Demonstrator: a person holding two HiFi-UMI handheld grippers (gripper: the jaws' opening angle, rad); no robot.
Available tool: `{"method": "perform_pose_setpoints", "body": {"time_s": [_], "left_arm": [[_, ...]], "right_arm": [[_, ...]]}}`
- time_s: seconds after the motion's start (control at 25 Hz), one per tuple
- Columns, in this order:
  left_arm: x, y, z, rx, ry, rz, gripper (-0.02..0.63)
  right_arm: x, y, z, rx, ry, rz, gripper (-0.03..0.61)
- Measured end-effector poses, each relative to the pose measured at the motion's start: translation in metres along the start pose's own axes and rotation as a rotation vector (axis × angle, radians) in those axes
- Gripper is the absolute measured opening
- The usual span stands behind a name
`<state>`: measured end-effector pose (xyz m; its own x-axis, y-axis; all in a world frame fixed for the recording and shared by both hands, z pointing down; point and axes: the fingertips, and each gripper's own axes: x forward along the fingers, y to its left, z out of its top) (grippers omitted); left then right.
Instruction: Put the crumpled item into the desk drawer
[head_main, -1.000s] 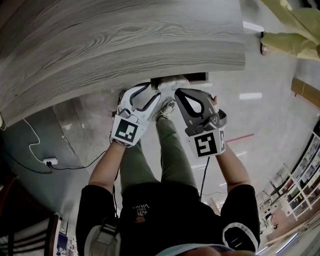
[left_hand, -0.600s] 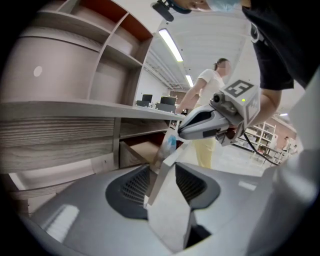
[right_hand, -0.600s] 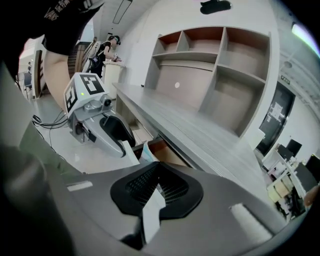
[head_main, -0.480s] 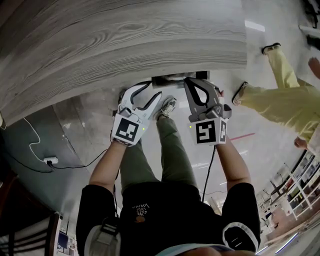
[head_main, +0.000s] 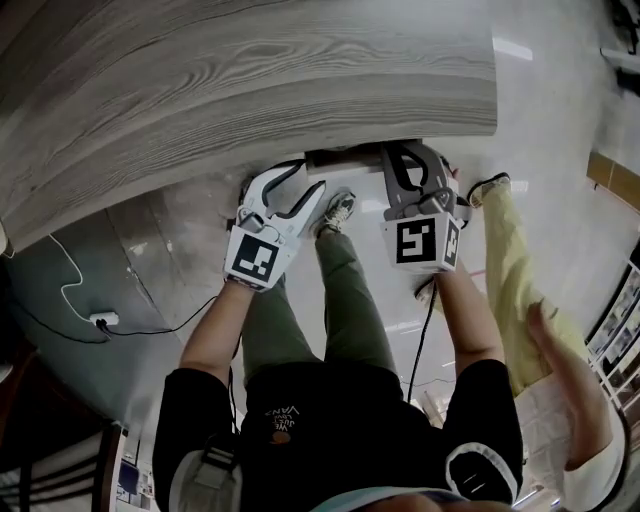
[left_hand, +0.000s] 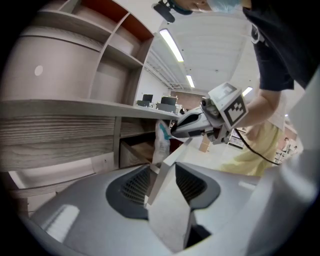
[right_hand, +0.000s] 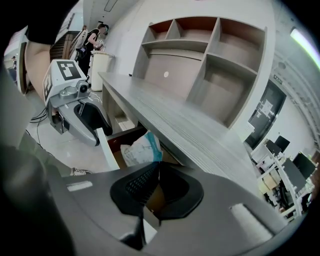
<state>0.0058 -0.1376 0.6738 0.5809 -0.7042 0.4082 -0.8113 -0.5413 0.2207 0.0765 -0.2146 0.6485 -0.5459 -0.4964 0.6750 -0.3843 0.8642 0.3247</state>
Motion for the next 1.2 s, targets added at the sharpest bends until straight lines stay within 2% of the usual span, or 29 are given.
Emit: {"method": "perform_pose_setpoints", "body": {"time_s": [0.2, 0.32, 0.44, 0.6, 0.76, 0.92, 1.2], "left_arm": [[0.000, 0.001, 0.001, 0.015, 0.002, -0.003, 0.199], [-0.001, 0.000, -0.001, -0.015, 0.011, -0.005, 0.199], [-0.001, 0.001, -0.001, -0.005, 0.008, -0.007, 0.199], [0.000, 0.001, -0.004, -0.012, 0.006, -0.011, 0.199], [-0.001, 0.002, -0.003, -0.022, 0.003, -0.010, 0.199], [-0.001, 0.004, -0.001, 0.026, 0.005, -0.017, 0.199], [-0.003, 0.000, -0.002, -0.003, 0.012, -0.027, 0.199]], "right_arm": [[0.009, 0.013, 0.006, -0.009, 0.015, 0.070, 0.005], [0.014, 0.021, 0.007, -0.020, 0.022, 0.111, 0.005], [0.015, 0.025, 0.006, -0.014, 0.026, 0.125, 0.009], [0.017, 0.025, 0.005, 0.019, 0.038, 0.129, 0.023], [0.011, 0.018, 0.007, 0.098, 0.023, 0.104, 0.034], [0.001, 0.008, 0.007, 0.137, 0.029, 0.078, 0.036], [-0.017, 0.001, 0.002, 0.177, 0.042, 0.039, 0.041]]}}
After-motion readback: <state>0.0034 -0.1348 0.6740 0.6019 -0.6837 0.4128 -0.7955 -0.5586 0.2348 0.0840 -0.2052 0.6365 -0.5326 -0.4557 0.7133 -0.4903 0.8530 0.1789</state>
